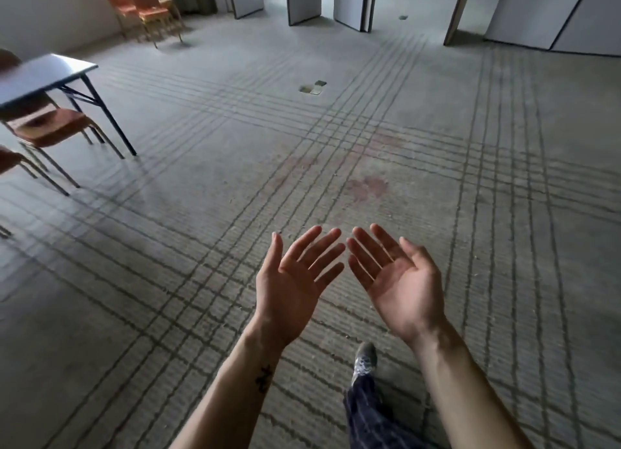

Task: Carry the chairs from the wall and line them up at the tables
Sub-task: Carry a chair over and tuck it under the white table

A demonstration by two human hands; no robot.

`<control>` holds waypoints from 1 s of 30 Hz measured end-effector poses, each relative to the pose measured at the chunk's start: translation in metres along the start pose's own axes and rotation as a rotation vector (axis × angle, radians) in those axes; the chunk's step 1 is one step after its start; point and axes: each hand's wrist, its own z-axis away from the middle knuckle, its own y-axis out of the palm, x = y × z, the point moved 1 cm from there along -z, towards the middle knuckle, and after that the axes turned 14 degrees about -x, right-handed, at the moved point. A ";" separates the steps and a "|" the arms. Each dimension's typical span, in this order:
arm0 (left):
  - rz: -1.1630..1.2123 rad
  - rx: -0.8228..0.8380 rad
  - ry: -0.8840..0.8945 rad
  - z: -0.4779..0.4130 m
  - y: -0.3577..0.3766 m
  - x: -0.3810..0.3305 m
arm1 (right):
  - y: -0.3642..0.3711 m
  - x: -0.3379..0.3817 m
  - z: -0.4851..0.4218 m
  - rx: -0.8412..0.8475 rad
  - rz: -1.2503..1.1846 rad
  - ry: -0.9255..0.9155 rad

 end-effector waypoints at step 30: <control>0.265 -0.204 0.170 -0.710 0.095 -0.403 | 0.511 0.085 -0.708 0.186 0.216 0.202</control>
